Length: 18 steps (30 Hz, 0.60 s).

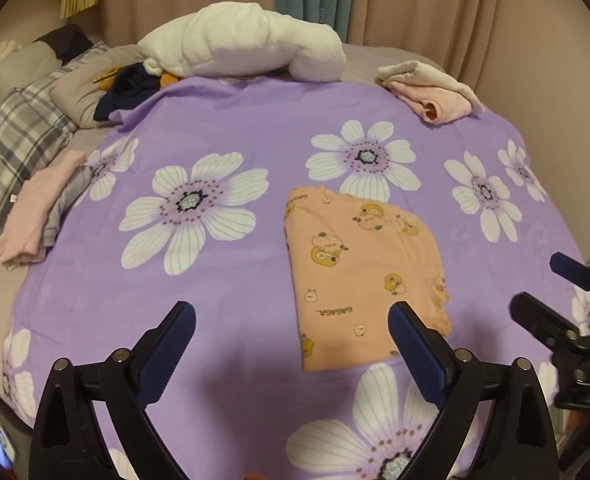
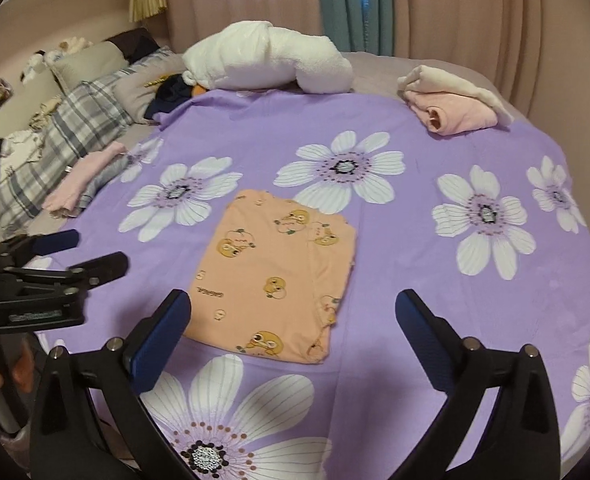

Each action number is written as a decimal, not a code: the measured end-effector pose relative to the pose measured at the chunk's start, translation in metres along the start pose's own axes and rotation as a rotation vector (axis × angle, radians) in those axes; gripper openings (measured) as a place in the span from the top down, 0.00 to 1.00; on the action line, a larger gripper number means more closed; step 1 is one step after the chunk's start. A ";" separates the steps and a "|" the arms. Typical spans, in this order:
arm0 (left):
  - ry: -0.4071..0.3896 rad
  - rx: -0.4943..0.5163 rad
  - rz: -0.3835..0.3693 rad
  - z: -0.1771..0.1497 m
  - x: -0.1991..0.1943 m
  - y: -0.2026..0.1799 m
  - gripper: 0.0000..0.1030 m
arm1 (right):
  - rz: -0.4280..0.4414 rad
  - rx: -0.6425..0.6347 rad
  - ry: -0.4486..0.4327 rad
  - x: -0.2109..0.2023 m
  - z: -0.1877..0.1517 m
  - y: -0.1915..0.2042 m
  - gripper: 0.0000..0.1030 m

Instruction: Fold small clothes

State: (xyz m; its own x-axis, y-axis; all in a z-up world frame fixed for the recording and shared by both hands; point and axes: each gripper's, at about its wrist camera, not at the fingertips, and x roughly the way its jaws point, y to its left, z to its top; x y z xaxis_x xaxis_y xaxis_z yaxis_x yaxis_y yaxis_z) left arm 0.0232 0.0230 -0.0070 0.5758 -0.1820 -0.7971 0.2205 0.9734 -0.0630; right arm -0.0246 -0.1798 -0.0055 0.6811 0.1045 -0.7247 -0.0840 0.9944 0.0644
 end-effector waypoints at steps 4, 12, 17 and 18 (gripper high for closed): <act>0.014 0.012 0.056 -0.001 -0.011 -0.003 0.05 | -0.026 0.029 0.022 -0.005 0.000 0.000 0.00; 0.067 -0.023 0.036 -0.011 -0.013 -0.003 0.03 | -0.056 0.019 0.048 -0.004 -0.010 0.008 0.00; 0.066 -0.016 0.067 -0.013 -0.020 -0.005 0.03 | -0.057 0.010 0.033 -0.007 -0.009 0.014 0.00; 0.061 -0.014 0.069 -0.014 -0.021 -0.005 0.03 | -0.050 0.008 0.031 -0.009 -0.008 0.015 0.00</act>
State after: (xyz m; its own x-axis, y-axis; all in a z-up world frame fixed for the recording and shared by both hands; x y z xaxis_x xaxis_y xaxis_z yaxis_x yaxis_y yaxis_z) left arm -0.0008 0.0240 0.0022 0.5404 -0.1060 -0.8347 0.1707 0.9852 -0.0146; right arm -0.0376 -0.1662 -0.0040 0.6614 0.0542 -0.7481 -0.0446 0.9985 0.0329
